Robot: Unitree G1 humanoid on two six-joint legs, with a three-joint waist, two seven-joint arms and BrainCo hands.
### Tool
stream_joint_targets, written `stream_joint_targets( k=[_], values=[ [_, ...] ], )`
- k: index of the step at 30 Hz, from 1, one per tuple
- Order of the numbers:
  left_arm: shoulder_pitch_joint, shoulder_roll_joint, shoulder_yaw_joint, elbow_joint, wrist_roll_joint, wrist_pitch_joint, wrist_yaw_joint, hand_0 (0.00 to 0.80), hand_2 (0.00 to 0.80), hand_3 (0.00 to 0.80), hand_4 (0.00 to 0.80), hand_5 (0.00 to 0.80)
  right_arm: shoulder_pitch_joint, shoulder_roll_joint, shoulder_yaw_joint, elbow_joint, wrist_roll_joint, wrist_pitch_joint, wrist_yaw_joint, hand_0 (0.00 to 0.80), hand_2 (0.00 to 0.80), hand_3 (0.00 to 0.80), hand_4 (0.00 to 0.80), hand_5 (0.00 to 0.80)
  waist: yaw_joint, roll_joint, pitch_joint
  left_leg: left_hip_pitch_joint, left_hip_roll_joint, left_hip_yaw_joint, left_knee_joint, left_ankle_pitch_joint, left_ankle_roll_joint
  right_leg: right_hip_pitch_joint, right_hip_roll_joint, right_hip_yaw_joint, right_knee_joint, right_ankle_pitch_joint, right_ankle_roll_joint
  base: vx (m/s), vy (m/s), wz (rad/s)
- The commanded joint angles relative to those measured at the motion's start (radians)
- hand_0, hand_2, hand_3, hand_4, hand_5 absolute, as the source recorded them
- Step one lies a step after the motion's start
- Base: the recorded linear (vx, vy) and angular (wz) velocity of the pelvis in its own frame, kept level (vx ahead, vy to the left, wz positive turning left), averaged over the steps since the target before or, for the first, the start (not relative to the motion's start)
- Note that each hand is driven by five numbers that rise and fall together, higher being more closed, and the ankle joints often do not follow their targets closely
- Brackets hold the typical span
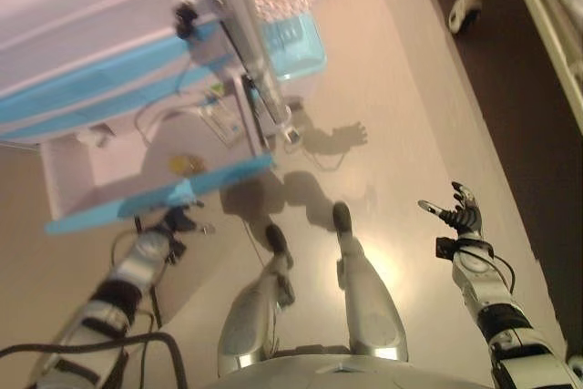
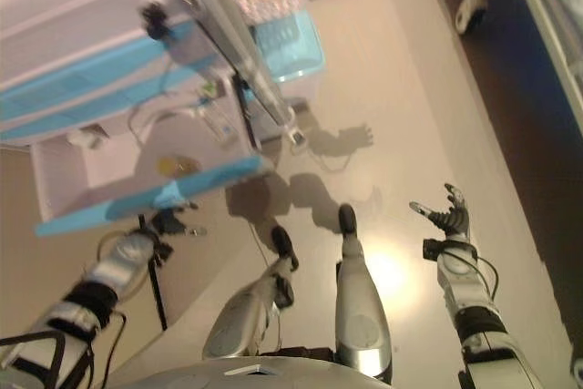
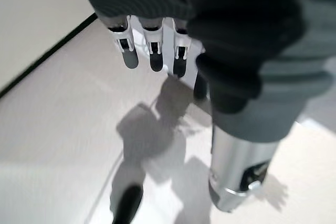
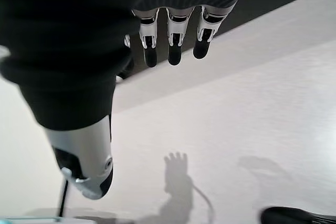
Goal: Open the drawer and pick up the medicine
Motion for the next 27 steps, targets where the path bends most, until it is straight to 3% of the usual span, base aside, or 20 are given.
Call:
stream_joint_targets(
  k=[1,3,5,7,9,13,17,19,23,27],
  values=[
    [-0.266,0.189,0.061,0.055,-0.137,0.033,0.086,0.0,0.0,0.0,0.0,0.0,0.041,-0.048,0.075,-0.054,-0.055,-0.065,0.032,0.0,0.0,0.0,0.0,0.0,-0.064,-0.019,-0.048,-0.184,-0.018,-0.049,0.425,-0.246,0.039,-0.082,0.008,-0.026,0.198,-0.128,-0.016,0.099,0.114,-0.14],
    [-0.41,0.24,0.073,0.133,-0.188,0.006,0.248,0.0,0.0,0.0,0.0,0.0,0.049,-0.056,0.115,-0.051,-0.065,-0.085,0.041,0.0,0.0,0.0,0.0,0.0,-0.085,-0.032,-0.045,-0.226,-0.015,-0.055,0.485,-0.262,0.045,-0.118,0.024,-0.012,0.243,-0.146,-0.026,0.078,0.064,-0.06],
    [-0.526,0.248,0.105,0.209,-0.188,-0.073,0.474,0.0,0.0,0.0,0.0,0.0,0.048,-0.051,0.157,-0.036,-0.074,-0.115,0.044,0.0,0.0,0.0,0.0,0.0,-0.095,-0.047,-0.046,-0.255,-0.012,-0.061,0.526,-0.277,0.048,-0.144,0.039,-0.007,0.276,-0.162,-0.035,0.065,0.016,-0.11],
    [-0.574,0.214,0.108,0.243,-0.17,-0.125,0.586,0.0,0.0,0.0,0.0,0.0,0.032,-0.037,0.2,-0.026,-0.07,-0.118,0.043,0.0,0.0,0.0,0.0,0.0,-0.095,-0.06,-0.049,-0.275,-0.012,-0.064,0.542,-0.28,0.044,-0.163,0.054,-0.003,0.295,-0.169,-0.042,0.028,-0.028,-0.07],
    [-0.554,0.165,0.111,0.215,-0.176,-0.148,0.602,0.0,0.0,0.0,0.0,0.0,0.019,-0.015,0.226,-0.022,-0.075,-0.108,0.031,0.0,0.0,0.0,0.0,0.0,-0.085,-0.068,-0.053,-0.273,-0.015,-0.067,0.529,-0.275,0.04,-0.165,0.064,-0.002,0.298,-0.171,-0.044,0.02,-0.066,-0.09],
    [-0.401,0.069,0.148,0.114,-0.211,-0.199,0.505,0.0,0.0,0.0,0.0,0.0,0.041,0.026,0.214,-0.029,-0.096,-0.088,0.033,0.0,0.0,0.0,0.0,0.0,-0.059,-0.072,-0.057,-0.223,-0.033,-0.081,0.458,-0.263,0.039,-0.137,0.071,-0.003,0.28,-0.167,-0.038,0.034,-0.088,0.01],
    [-0.12,-0.083,0.175,0.015,-0.328,-0.35,0.323,0.0,0.0,0.0,0.0,0.0,0.082,0.061,0.181,-0.022,-0.119,-0.075,0.047,0.0,0.0,0.0,0.0,0.0,-0.018,-0.069,-0.071,-0.15,-0.053,-0.112,0.359,-0.233,0.037,-0.068,0.059,-0.02,0.219,-0.15,-0.025,0.031,-0.091,-0.01],
    [0.022,-0.168,0.176,-0.011,-0.377,-0.382,0.214,0.0,0.0,0.0,0.0,0.0,0.103,0.076,0.16,-0.008,-0.117,-0.065,0.064,0.0,0.0,0.0,0.0,0.0,0.009,-0.067,-0.086,-0.11,-0.062,-0.139,0.307,-0.213,0.032,-0.018,0.049,-0.037,0.177,-0.144,-0.019,0.045,-0.102,0.17],
    [0.225,-0.296,0.198,0.048,-0.439,-0.407,0.004,0.0,0.0,0.0,0.0,0.0,0.133,0.093,0.117,0.053,-0.133,-0.054,0.116,0.0,0.0,0.0,0.0,0.0,0.057,-0.062,-0.142,-0.022,-0.067,-0.19,0.196,-0.168,0.016,0.092,0.041,-0.077,0.102,-0.144,-0.021,0.089,-0.075,0.31],
    [0.336,-0.361,0.245,0.147,-0.52,-0.391,-0.07,0.0,0.0,0.0,0.0,0.0,0.16,0.112,0.079,0.146,-0.129,-0.039,0.185,0.0,0.0,0.0,0.0,0.0,0.093,-0.057,-0.212,0.065,-0.06,-0.233,0.094,-0.134,0.0,0.193,0.041,-0.111,0.047,-0.156,-0.029,0.113,-0.044,0.32]
  ],
)
